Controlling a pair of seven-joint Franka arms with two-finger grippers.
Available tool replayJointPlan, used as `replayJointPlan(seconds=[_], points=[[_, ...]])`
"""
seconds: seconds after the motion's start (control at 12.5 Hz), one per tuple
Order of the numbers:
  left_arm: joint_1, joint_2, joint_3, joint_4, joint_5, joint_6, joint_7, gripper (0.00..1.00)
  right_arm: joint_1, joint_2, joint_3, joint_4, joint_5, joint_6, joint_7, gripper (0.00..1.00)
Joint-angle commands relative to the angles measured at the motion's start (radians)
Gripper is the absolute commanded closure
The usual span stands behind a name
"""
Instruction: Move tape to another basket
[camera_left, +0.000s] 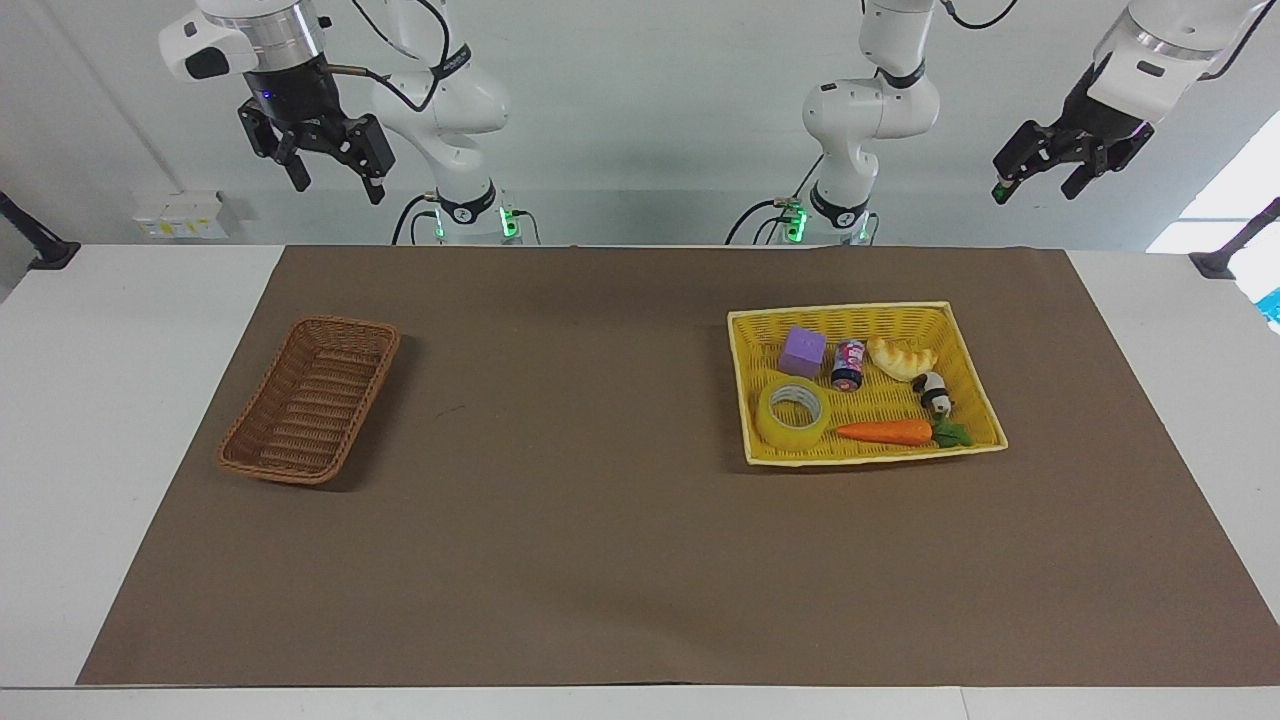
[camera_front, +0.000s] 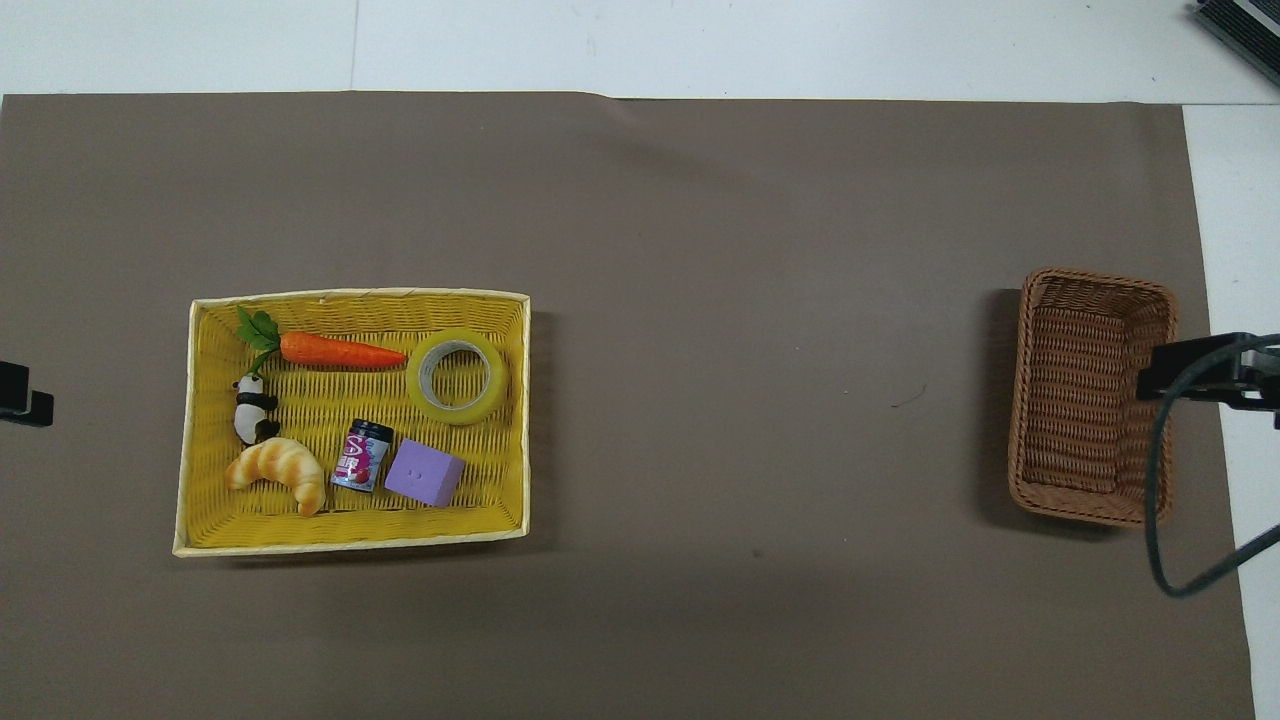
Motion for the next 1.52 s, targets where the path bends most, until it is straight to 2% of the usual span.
replayJointPlan(seconds=[0.0,0.32,0.88,1.12,1.44], points=[[0.007,-0.030,-0.004,-0.080,0.014,0.044,0.015,0.00,-0.008,-0.002,0.003,0.002,0.007,-0.014,-0.024,0.00],[0.004,-0.027,-0.004,-0.112,0.014,0.084,0.012,0.00,-0.008,-0.002,0.002,0.002,0.005,-0.014,-0.024,0.00],[-0.031,-0.010,-0.011,-0.198,-0.030,0.252,0.012,0.00,-0.008,-0.002,0.002,0.002,0.007,-0.014,-0.022,0.00],[-0.103,0.011,-0.011,-0.240,-0.030,0.332,-0.038,0.00,-0.008,-0.002,0.002,0.002,0.007,-0.014,-0.024,0.00],[-0.186,0.031,-0.011,-0.327,-0.030,0.504,-0.184,0.00,-0.008,-0.002,0.002,0.002,0.005,-0.014,-0.024,0.00]])
